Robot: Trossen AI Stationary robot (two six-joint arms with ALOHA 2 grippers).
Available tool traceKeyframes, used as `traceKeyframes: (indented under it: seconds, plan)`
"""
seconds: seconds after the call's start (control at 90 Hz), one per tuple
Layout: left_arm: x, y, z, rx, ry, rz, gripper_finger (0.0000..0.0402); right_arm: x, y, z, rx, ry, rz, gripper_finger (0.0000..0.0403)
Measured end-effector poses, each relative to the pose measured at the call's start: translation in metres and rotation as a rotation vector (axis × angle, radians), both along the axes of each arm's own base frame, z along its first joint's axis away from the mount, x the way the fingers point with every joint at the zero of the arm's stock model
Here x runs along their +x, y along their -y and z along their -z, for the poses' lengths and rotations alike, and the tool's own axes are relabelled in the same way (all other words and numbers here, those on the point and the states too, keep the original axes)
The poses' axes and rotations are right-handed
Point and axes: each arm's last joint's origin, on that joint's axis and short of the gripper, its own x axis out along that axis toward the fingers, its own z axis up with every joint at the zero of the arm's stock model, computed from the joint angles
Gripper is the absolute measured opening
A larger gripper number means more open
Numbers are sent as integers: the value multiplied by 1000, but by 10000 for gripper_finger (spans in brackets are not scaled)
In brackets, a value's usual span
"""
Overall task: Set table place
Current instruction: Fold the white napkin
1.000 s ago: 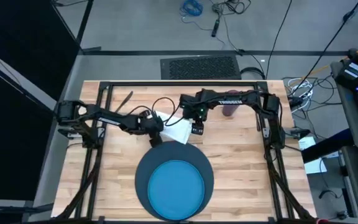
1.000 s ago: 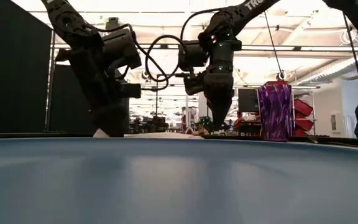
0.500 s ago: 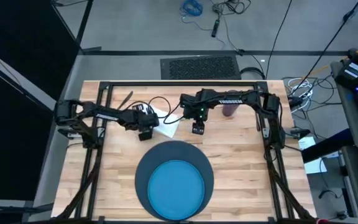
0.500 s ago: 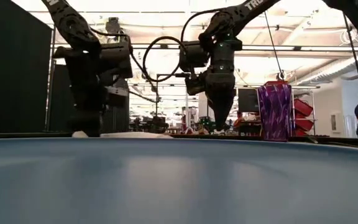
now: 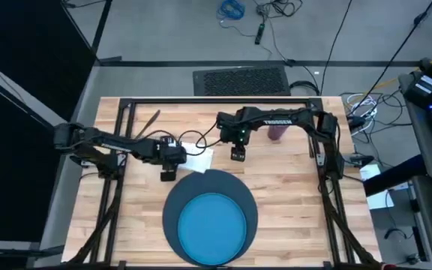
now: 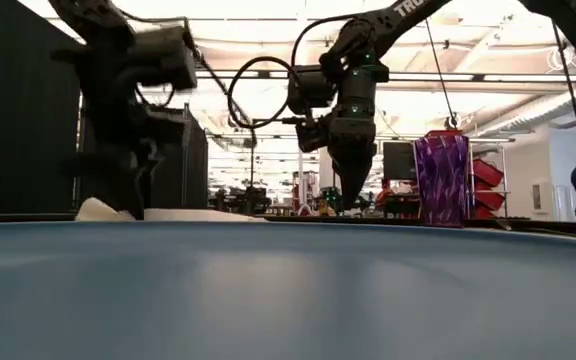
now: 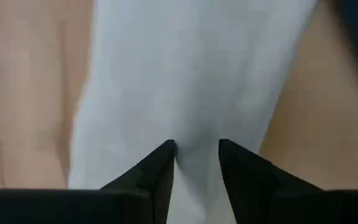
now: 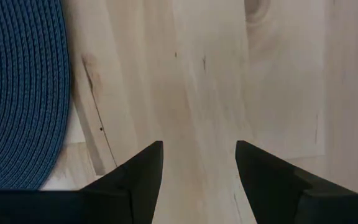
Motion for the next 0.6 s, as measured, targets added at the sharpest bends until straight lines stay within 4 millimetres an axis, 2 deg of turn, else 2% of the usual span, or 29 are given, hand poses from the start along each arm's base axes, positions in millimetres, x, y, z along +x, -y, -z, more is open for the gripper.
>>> traceKeyframes:
  seconds: [0.1,0.233,0.322,0.478,0.6]
  plan:
    - [2,-4,-14,62,147,-132,114,0,0,0,-2,3,-10,187]
    - [13,-2,-25,-101,317,-88,114,0,0,0,-2,2,-9,187]
    - [22,-7,-29,-154,449,-202,114,-1,0,0,1,-5,-6,187]
    - [27,-30,-8,-175,507,-642,114,-3,-1,0,9,-25,-2,187]
    - [26,-39,7,-191,482,-816,114,-9,-3,0,33,-90,-1,187]
